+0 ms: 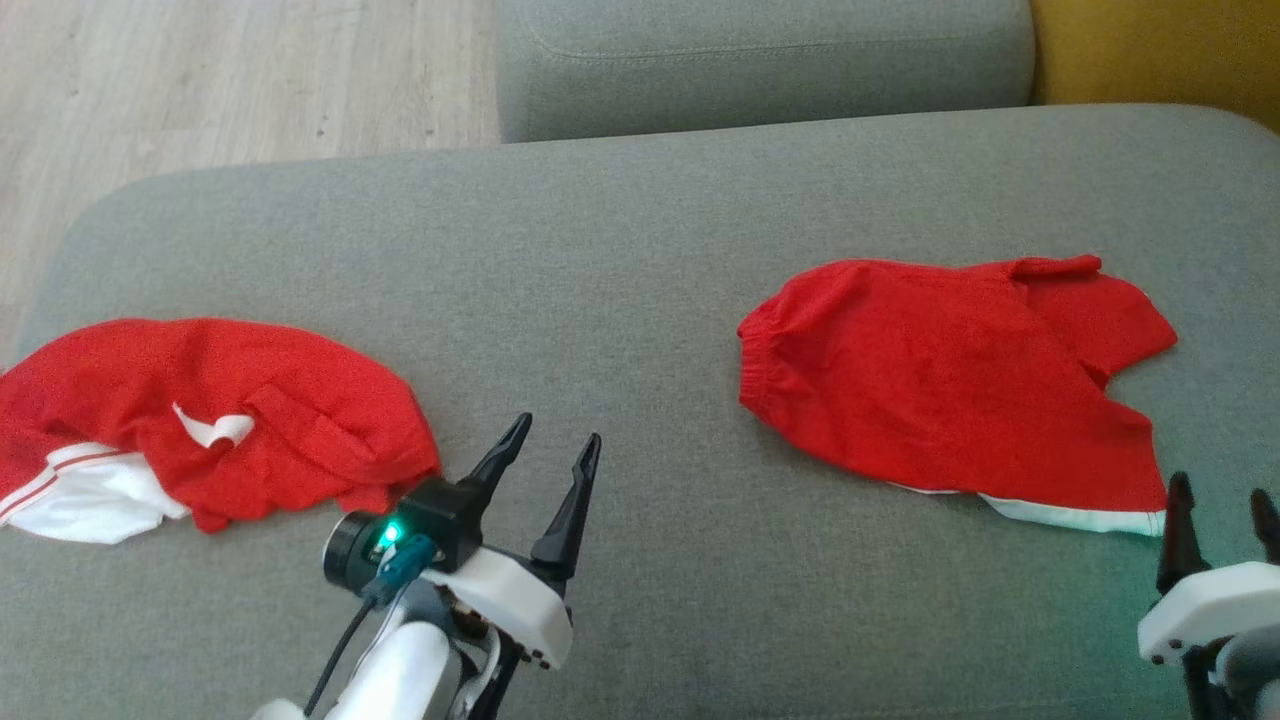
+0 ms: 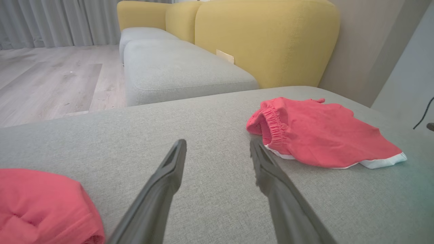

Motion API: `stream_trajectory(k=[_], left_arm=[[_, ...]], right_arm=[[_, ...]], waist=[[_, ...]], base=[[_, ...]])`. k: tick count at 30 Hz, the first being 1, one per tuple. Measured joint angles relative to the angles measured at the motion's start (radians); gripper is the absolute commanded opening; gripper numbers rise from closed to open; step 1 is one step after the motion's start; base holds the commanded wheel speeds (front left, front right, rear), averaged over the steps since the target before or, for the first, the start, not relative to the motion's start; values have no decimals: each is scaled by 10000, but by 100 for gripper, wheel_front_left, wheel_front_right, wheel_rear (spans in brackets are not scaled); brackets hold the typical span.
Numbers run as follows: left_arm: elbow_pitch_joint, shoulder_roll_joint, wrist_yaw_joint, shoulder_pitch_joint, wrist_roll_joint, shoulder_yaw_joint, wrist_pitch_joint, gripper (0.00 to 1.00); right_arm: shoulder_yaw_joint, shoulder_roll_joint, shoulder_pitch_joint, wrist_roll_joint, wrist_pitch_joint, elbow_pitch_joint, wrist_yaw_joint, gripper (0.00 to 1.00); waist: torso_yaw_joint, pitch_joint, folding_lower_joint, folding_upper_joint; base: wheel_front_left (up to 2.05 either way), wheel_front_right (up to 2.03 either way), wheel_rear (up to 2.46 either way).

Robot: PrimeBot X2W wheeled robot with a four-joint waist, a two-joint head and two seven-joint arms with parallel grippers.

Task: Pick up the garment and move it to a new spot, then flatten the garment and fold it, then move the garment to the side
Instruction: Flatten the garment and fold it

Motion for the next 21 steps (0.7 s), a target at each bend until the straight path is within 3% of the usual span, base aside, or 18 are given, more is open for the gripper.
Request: stream_trajectory(k=[3, 13, 21], left_arm=[[-336, -82, 23, 286, 150, 288, 0, 100], [-1264, -199, 150, 1023, 558, 924, 0, 100], [-1595, -215, 217, 1358, 656, 1112, 0, 100]], right_arm=[[81, -4, -2, -25, -343, -161, 0, 100], [2090, 12, 392, 1051, -1383, -794, 0, 100], [2372, 12, 644, 1110, -1630, -759, 0, 100]], waist=[[99, -73, 0, 0], [504, -215, 0, 0], [853, -164, 0, 0]], base=[[0, 0, 0], [0, 0, 0], [0, 0, 0]])
